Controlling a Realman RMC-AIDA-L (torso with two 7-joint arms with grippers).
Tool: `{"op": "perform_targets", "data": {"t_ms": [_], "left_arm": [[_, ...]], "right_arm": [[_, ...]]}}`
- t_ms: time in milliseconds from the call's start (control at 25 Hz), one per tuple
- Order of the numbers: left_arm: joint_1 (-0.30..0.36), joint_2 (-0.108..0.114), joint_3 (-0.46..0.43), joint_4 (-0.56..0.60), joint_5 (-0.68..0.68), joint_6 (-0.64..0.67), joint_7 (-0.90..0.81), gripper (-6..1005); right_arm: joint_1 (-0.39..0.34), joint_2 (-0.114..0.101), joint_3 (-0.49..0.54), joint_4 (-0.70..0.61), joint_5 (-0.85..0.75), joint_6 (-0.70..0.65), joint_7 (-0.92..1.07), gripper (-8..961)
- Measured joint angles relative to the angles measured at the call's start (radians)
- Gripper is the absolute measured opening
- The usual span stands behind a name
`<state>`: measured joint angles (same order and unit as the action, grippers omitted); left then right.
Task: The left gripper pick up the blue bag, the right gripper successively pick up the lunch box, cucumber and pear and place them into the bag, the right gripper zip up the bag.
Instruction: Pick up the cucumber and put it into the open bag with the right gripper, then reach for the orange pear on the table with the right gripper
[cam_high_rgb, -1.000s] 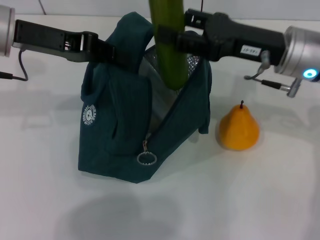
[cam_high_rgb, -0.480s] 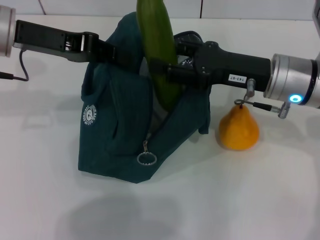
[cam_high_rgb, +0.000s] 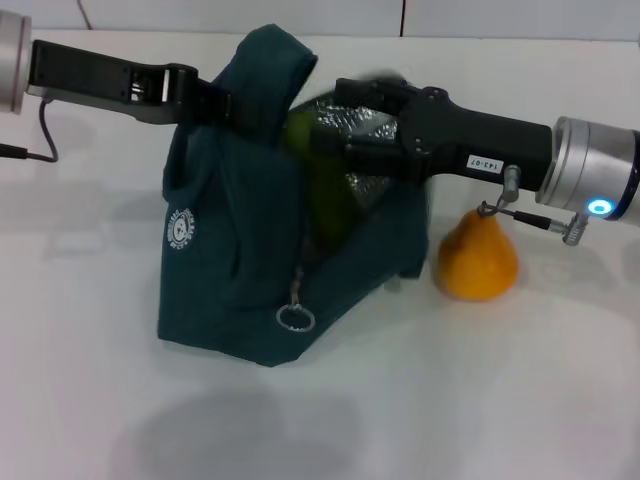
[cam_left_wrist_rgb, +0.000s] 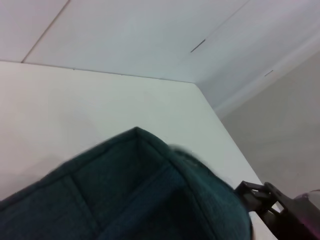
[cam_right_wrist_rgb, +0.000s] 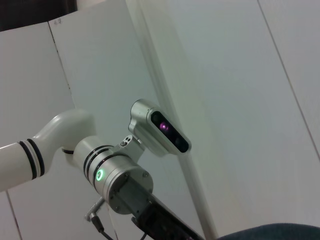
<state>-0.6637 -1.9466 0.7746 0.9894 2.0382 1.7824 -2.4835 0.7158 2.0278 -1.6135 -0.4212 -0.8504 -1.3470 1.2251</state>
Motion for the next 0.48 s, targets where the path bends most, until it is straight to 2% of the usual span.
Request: {"op": "perform_targets", "data": {"t_ms": [80,280,480], "left_arm": [[-0.002,0.000,0.000,0.000,0.000,0.000,0.000,39],[0.001,0.000,-0.004,0.000,-0.002,0.000,0.000,39],[0.008,-0.001,-0.014,0.000,-0.006,0.000,0.000,40]], "right_arm": [[-0.001,0.000,-0.001,-0.001,0.000,0.000,0.000,654],[-0.034,-0.007,0.040,-0.013,0.009,-0.032,-0.011,855],[-0.165,-0.015,0.197,-0.074,0.005,-0.061,-0.022,879]]}}
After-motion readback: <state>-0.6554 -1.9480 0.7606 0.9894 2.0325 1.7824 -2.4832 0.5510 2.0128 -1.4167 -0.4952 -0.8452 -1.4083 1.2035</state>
